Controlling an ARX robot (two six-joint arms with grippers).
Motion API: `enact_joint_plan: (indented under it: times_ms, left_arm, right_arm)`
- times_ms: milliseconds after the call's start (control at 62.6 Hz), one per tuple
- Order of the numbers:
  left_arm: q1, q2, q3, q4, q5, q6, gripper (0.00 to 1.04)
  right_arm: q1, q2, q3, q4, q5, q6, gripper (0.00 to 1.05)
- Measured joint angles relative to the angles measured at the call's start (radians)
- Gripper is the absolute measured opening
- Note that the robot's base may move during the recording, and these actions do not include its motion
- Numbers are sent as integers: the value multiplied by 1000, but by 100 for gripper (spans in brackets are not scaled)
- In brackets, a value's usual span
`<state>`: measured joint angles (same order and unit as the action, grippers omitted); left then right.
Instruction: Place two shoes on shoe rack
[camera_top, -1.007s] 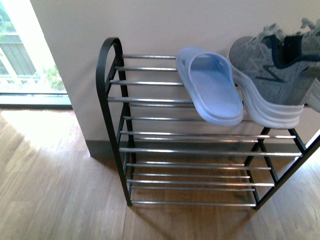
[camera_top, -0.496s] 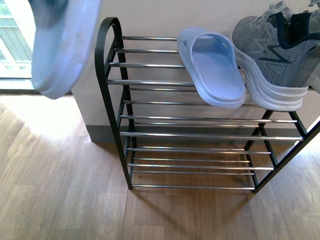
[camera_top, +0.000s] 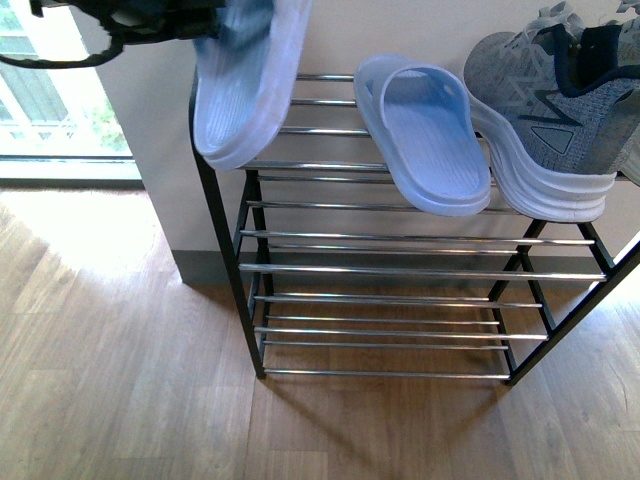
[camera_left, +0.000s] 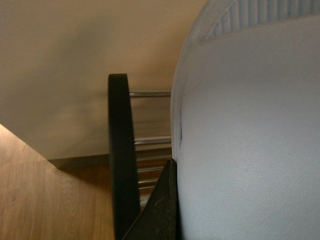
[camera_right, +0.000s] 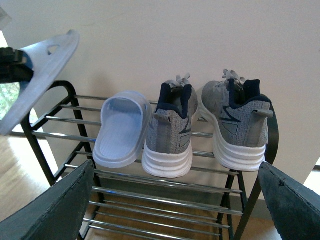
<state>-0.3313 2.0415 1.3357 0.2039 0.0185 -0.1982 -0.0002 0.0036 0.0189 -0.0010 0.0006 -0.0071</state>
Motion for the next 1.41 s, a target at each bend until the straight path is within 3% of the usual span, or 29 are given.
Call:
enact_joint_plan:
  times_ms: [448, 783, 1263, 1407]
  left_arm:
    - [-60, 306, 423, -237, -146, -35, 2]
    - [-71, 316, 458, -332, -234, -48, 2]
    - [-72, 315, 459, -364, -225, 3, 2]
    - [-73, 284, 425, -359, -148, 3, 26]
  right_arm:
    - [0, 0, 0, 0, 0, 0, 95]
    - [0, 0, 0, 0, 0, 0, 95]
    - [0, 0, 0, 0, 0, 0, 95]
    - [0, 0, 0, 0, 0, 0, 95]
